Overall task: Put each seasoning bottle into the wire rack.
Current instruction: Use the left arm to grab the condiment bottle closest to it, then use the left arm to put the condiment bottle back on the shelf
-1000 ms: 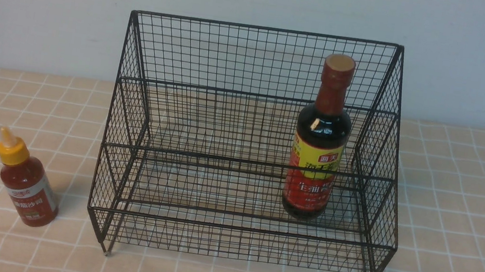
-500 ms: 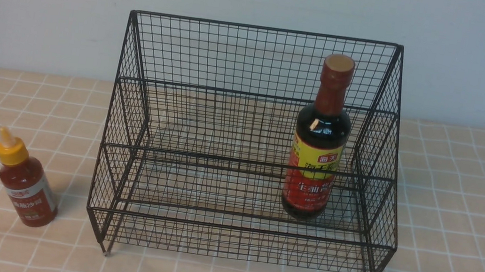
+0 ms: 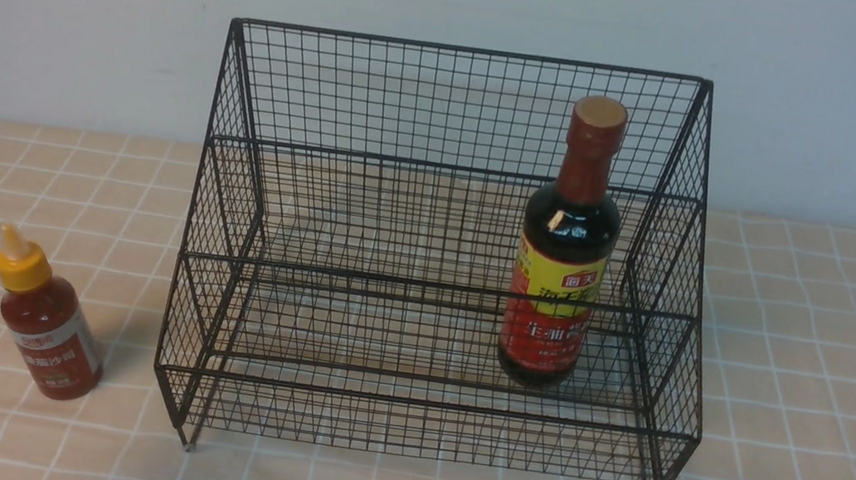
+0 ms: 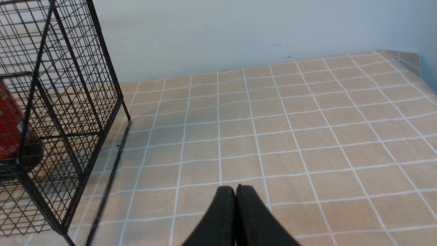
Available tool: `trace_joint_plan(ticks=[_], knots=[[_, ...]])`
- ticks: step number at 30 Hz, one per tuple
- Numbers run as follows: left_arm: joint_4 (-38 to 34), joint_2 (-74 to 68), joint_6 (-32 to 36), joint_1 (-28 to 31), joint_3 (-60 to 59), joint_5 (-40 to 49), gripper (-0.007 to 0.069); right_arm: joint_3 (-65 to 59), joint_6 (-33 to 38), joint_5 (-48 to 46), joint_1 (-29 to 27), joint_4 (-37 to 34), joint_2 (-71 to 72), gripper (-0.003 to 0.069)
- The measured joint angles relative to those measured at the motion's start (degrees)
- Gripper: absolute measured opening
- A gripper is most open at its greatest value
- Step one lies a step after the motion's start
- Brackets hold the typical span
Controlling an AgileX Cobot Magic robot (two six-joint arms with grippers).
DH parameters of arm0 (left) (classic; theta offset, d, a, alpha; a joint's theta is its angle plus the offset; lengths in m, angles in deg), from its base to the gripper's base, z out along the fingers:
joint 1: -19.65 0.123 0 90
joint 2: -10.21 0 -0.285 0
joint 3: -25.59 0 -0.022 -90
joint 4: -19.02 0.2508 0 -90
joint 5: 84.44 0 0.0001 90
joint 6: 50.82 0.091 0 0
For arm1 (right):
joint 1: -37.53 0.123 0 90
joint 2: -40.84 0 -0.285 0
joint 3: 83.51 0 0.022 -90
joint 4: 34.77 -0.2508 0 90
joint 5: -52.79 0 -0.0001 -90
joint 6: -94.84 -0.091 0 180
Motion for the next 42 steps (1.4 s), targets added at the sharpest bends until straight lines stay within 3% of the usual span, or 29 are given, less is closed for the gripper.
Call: trace_joint_plan(ticks=[1,5,6,9,12,26,28,32,37,42], knots=[[0.0,-0.6,0.0,0.0,0.1,-0.2,0.0160,0.0,0.0,0.0,0.0,0.0,0.0,-0.0013],[-1.8,-10.8,0.0,0.0,2.3,-5.4,0.0303,0.0,0.0,0.0,0.0,0.0,0.0,-0.0013],[-4.2,-14.6,0.0,0.0,3.0,-7.7,0.0360,0.0,0.0,0.0,0.0,0.0,0.0,-0.0013],[-8.6,-21.3,0.0,0.0,4.4,-12.1,0.0439,0.0,0.0,0.0,0.0,0.0,0.0,-0.0013],[-9.4,-27.1,0.1,0.0,6.3,-15.6,0.0466,0.0,0.0,0.0,0.0,0.0,0.0,-0.0013],[-14.5,-47.6,0.4,0.0,11.2,-20.3,0.0460,0.0,0.0,0.0,0.0,0.0,0.0,-0.0013],[-14.5,-49.3,0.4,0.0,11.2,-20.9,0.0421,0.0,0.0,0.0,0.0,0.0,0.0,-0.0013],[-14.5,-49.8,0.6,0.0,11.2,-21.4,0.0252,0.0,0.0,0.0,0.0,0.0,0.0,-0.0013],[-14.5,-45.4,3.6,0.0,11.2,-17.0,0.0257,0.0,0.0,0.0,0.0,0.0,0.0,-0.0013],[-15.3,-34.0,12.2,0.0,13.7,-4.4,0.0257,0.0,0.0,0.0,0.0,0.0,0.0,-0.0013]])
